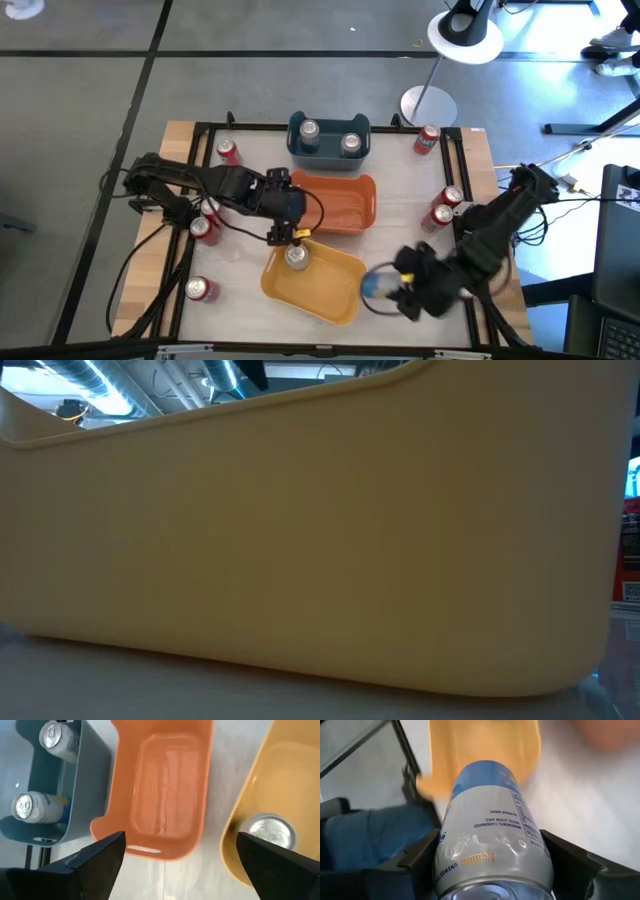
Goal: Sort soda cans
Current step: Put the blue soda can into the yellow bin
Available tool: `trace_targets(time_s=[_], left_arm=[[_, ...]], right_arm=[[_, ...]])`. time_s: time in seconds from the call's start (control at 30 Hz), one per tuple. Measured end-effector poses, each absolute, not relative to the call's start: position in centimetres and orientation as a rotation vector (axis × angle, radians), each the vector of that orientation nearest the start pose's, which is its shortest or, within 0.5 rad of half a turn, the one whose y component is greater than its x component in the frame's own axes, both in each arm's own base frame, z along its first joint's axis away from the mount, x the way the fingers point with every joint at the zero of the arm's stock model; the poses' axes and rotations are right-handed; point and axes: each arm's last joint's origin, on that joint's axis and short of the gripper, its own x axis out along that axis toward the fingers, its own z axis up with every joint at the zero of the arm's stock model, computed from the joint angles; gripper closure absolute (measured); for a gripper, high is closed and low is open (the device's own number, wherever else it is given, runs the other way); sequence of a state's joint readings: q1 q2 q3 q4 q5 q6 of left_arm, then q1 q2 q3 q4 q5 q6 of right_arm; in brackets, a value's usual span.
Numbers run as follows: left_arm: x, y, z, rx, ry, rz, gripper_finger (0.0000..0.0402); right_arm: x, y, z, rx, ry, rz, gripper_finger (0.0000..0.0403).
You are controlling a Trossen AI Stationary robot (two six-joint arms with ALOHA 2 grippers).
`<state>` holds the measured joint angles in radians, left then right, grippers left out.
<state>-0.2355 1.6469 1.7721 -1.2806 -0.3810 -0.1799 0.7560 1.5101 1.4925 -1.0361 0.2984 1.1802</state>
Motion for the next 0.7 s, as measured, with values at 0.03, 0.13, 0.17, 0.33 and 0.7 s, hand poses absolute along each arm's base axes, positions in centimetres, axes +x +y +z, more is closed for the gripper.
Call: trace_targets(time_s=[0.03, 0.13, 0.17, 0.33, 0.7], left_arm=[[30.5, -6.5, 37.2, 0.19, 1.076, 0.219, 0.0034], [29.8, -7.3, 37.7, 0.198, 1.056, 0.192, 0.0034], [29.5, -7.5, 38.0, 0.196, 1.049, 0.186, 0.0034], [28.3, -8.4, 38.9, 0.201, 0.999, 0.213, 0.0034], [22.3, -9.0, 36.3, 0.087, 0.945, 0.254, 0.0034]], right_arm=[[22.9, 19.3, 34.1, 0.507, 0.967, -0.149, 0.012], [24.9, 17.6, 34.5, 0.428, 0.903, -0.112, 0.0122], [25.6, 17.0, 34.6, 0.416, 0.885, -0.094, 0.0122], [28.4, 15.3, 35.4, 0.349, 0.78, 0.055, 0.012], [33.4, 12.4, 34.1, 0.241, 0.796, 0.144, 0.0122]])
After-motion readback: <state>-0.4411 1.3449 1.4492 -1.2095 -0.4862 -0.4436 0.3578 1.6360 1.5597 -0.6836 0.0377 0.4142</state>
